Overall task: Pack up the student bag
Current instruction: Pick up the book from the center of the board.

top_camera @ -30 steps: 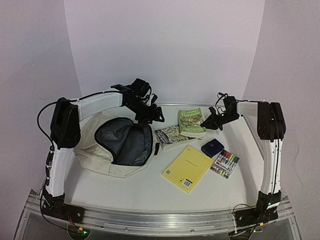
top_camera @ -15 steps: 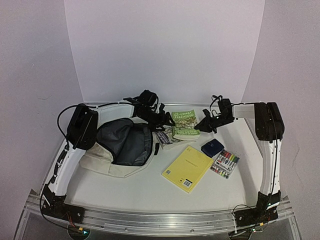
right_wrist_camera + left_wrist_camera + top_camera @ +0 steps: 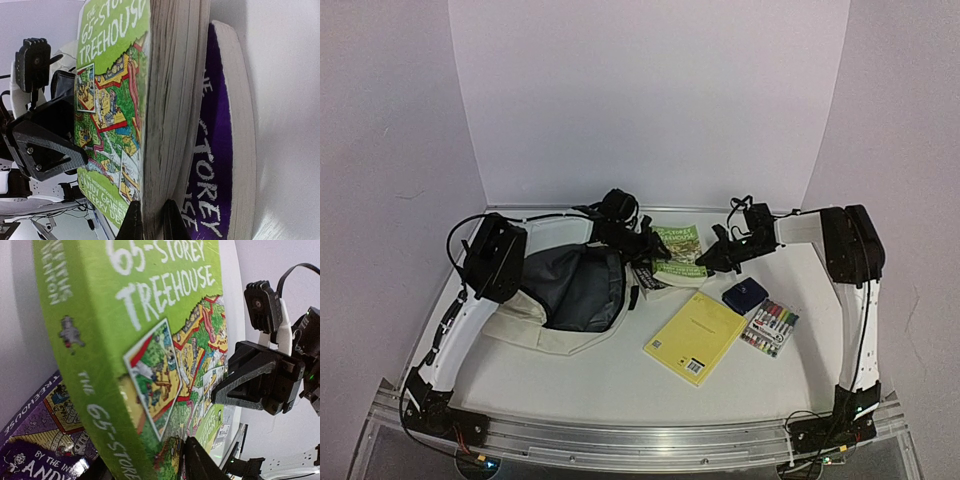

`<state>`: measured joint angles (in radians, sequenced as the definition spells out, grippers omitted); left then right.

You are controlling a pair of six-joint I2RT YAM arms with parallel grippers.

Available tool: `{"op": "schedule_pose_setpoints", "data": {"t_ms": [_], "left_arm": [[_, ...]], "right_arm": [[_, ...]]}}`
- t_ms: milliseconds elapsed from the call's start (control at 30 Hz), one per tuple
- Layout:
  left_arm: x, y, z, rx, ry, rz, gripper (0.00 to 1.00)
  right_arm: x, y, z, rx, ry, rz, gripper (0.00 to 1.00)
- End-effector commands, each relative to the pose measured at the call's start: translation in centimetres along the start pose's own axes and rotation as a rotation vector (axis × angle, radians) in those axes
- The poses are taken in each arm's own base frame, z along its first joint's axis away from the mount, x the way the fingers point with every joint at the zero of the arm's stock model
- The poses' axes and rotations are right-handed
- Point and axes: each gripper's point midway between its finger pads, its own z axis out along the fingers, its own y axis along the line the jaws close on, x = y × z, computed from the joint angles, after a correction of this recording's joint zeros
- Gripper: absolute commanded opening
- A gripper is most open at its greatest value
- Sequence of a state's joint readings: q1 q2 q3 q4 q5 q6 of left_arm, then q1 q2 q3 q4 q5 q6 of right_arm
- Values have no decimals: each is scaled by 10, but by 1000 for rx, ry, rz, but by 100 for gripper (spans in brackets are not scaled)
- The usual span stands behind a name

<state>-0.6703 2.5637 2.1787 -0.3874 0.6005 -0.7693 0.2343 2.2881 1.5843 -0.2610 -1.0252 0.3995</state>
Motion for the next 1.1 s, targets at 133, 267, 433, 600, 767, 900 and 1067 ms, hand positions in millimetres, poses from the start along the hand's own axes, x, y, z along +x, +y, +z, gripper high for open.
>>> {"op": "schedule_pose_setpoints", "data": {"t_ms": [133, 267, 433, 600, 767, 900, 1067], "left_arm": [[-18, -87, -57, 188, -115, 173, 13], [-8, -110, -88, 223, -144, 240, 1], [-6, -137, -144, 157, -262, 338, 0], [-11, -130, -179, -111, -335, 411, 0], [-14, -109, -183, -374, -379, 469, 0], [-9, -110, -169, -380, -364, 488, 0], [13, -152, -154, -87, -311, 524, 0]], "right_arm": [[4, 77, -25, -111, -18, -139, 2], [3, 109, -51, -123, -67, -201, 58], [0, 141, -84, -86, -163, -257, 85], [4, 183, -114, -105, -231, -239, 88], [9, 209, -125, -107, -282, -161, 98], [7, 223, -125, -79, -343, -150, 98], [12, 222, -106, -28, -341, -227, 94]]}}
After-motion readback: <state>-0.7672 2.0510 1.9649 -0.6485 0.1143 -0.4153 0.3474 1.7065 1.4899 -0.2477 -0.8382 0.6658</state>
